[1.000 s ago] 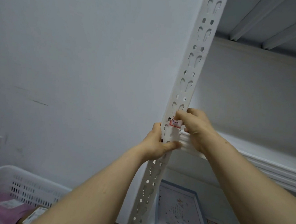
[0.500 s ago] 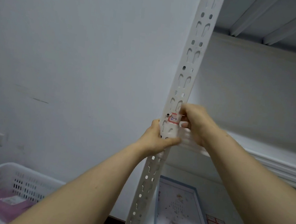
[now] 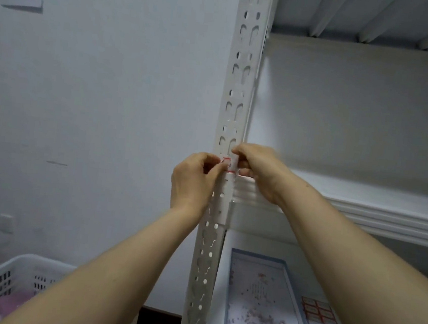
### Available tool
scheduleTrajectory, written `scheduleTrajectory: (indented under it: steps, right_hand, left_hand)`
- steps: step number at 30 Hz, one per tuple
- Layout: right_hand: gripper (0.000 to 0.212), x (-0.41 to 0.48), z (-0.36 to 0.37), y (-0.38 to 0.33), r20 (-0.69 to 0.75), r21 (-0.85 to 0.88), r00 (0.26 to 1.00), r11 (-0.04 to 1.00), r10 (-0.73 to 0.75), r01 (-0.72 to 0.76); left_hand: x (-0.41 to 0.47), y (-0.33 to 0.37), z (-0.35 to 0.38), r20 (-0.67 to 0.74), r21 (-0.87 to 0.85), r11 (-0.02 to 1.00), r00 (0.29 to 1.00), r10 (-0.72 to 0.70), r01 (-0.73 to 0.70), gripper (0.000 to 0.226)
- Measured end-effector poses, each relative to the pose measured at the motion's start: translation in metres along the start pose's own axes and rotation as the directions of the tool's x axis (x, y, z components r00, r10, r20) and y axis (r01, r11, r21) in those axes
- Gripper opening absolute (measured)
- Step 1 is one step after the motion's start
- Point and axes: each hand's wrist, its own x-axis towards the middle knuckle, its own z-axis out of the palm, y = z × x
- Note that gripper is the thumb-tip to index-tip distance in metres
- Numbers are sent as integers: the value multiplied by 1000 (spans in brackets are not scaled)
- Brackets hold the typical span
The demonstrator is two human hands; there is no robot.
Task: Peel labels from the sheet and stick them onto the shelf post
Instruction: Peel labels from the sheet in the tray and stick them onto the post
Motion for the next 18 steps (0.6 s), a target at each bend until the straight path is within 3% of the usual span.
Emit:
scheduleTrajectory:
  steps: [5,18]
  right_hand:
    - [12,2,-1,3,14,-27,1000,999,-27,27]
    - [12,5,-4,6,44,-14,999,1000,-13,13]
  left_hand:
    - [3,3,-3,18,19,1000,1000,13,-14,13]
    - [9,13,-7,160,298,947,984,75,-121,16]
